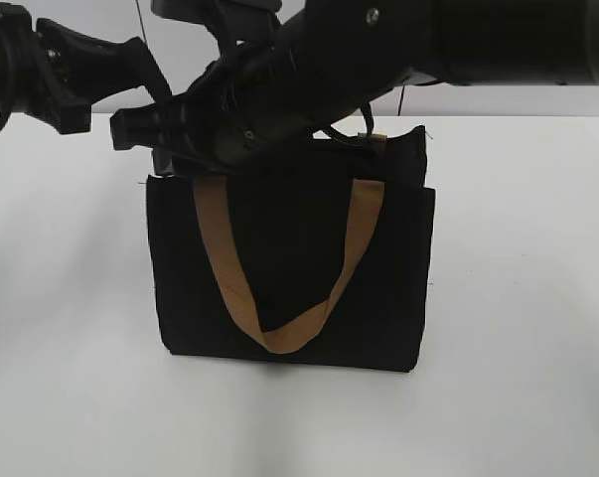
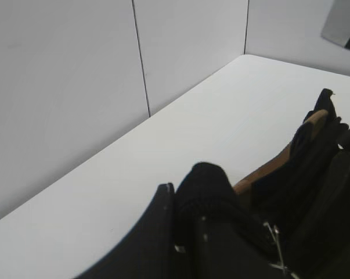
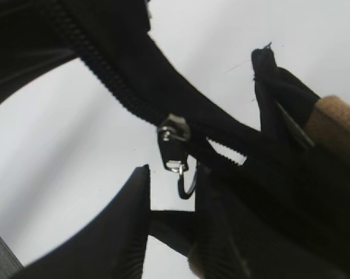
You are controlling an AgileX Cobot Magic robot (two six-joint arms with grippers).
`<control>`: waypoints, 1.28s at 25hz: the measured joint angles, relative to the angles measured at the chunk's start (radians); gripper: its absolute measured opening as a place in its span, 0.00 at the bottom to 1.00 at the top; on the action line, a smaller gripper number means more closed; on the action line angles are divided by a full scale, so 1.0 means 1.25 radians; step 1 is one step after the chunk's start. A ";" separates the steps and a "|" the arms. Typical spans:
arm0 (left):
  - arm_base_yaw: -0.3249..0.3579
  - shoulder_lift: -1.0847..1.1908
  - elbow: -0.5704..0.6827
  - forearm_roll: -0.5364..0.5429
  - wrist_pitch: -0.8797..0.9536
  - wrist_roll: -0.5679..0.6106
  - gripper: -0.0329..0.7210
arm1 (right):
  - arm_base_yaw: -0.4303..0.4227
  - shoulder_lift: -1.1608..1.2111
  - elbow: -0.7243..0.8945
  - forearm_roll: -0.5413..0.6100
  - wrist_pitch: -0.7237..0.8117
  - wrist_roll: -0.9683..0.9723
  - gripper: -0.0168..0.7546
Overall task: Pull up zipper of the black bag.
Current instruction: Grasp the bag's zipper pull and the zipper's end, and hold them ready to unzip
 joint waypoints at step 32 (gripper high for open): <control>0.000 -0.007 0.015 0.333 0.131 -0.512 0.07 | -0.002 -0.085 -0.033 0.001 0.093 -0.022 0.00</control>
